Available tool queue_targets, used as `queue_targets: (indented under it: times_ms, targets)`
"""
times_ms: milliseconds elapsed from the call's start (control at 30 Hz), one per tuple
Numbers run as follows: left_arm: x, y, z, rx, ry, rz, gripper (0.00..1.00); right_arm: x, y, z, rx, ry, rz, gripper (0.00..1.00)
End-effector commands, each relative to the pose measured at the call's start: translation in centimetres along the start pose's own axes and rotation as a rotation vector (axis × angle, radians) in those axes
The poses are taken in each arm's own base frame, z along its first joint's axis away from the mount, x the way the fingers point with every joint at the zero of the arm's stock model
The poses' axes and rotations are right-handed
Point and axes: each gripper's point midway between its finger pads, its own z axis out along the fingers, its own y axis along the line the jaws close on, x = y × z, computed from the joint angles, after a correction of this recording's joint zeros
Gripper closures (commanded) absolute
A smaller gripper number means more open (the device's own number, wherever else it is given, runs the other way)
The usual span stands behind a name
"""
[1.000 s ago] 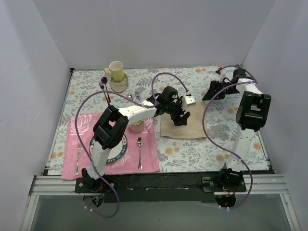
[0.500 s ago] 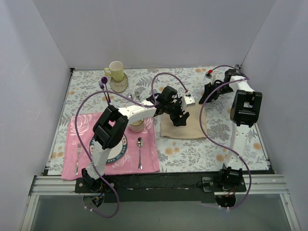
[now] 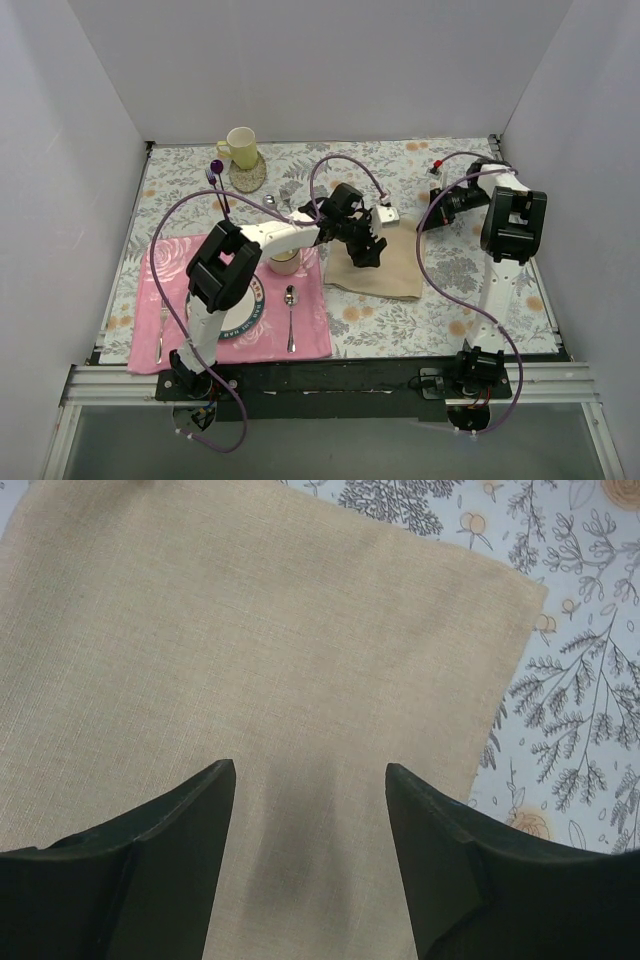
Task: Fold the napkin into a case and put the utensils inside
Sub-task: Smooth out the square-folded napkin at the center of the board.
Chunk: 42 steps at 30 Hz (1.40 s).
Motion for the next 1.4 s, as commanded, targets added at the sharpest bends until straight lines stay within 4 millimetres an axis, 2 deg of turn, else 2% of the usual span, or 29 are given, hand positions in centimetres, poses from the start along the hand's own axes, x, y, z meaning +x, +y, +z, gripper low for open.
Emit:
queue_targets:
  times_ms: [0, 67, 200, 300, 433, 533, 600, 633, 733, 800, 900, 967, 1033, 1100, 1200, 1233, 1300, 1333, 1367]
  targets:
    - [-2.5, -1.7, -3.1, 0.027, -0.057, 0.086, 0.4, 1.7, 4.1, -0.2, -0.155, -0.038, 0.201, 0.99]
    - [-1.7, -1.7, -3.0, 0.024, -0.042, 0.085, 0.41, 1.6, 3.7, 0.1, -0.179, -0.065, 0.264, 0.99]
    - [-1.1, -1.5, -2.8, 0.019, -0.029, 0.098, 0.45, -0.3, 0.8, -0.7, -0.145, -0.116, 0.299, 0.99]
    - [-1.5, -2.0, -2.3, 0.029, -0.034, 0.135, 0.51, 0.4, -1.6, -0.6, -0.086, -0.106, 0.36, 0.99]
    - [-2.4, -3.2, -1.2, 0.043, -0.046, 0.21, 0.55, 3.3, -3.1, 0.0, 0.02, -0.038, 0.419, 0.99]
    - [-2.8, -4.3, -0.2, 0.06, -0.051, 0.245, 0.56, 4.5, -4.3, -0.3, 0.09, -0.02, 0.458, 0.99]
    - [-2.6, -4.7, 0.5, 0.064, -0.046, 0.258, 0.56, 4.5, -4.3, -0.4, 0.082, -0.02, 0.451, 0.99]
    - [-2.7, -4.8, 0.6, 0.064, -0.05, 0.253, 0.56, 4.6, -4.3, -0.5, 0.082, -0.014, 0.456, 0.9]
    - [-3.3, -4.1, 0.5, 0.041, -0.059, 0.177, 0.56, 2.8, -3.7, -1.3, 0.072, -0.046, 0.404, 0.72]
    - [-3.5, -3.7, -0.3, 0.06, -0.067, 0.09, 0.57, 1.0, -4.0, -2.3, 0.105, -0.084, 0.345, 0.7]
    - [-4.6, -2.3, -2.2, 0.033, -0.096, -0.016, 0.55, -2.0, -4.4, -4.4, 0.188, -0.122, 0.239, 0.36]
    - [-4.9, -1.3, -3.7, 0.005, -0.094, -0.047, 0.51, -2.9, -4.1, -5.5, 0.214, -0.116, 0.178, 0.34]
    - [-4.8, -0.7, -4.9, -0.03, -0.083, -0.06, 0.49, -4.5, -2.8, -7.1, 0.25, -0.135, 0.106, 0.35]
    - [-3.4, 0.0, -5.7, -0.061, -0.037, -0.067, 0.48, -5.6, -1.3, -8.4, 0.285, -0.167, 0.038, 0.35]
    - [-0.7, 0.0, -5.9, -0.077, 0.034, -0.064, 0.48, -6.4, -0.5, -9.6, 0.371, -0.188, -0.016, 0.2]
    - [-0.3, 0.1, -5.8, -0.079, 0.043, -0.05, 0.48, -5.9, -0.3, -9.2, 0.379, -0.168, -0.015, 0.18]
    - [0.6, 0.0, -5.4, -0.069, 0.061, -0.052, 0.5, -5.9, 0.8, -9.3, 0.365, -0.166, -0.034, 0.25]
    - [0.8, 0.1, -5.1, -0.07, 0.065, -0.061, 0.51, -5.5, 1.5, -8.8, 0.336, -0.157, -0.015, 0.39]
    - [1.2, 0.2, -4.8, -0.069, 0.074, -0.071, 0.53, -5.2, 2.2, -8.4, 0.307, -0.153, 0.0, 0.45]
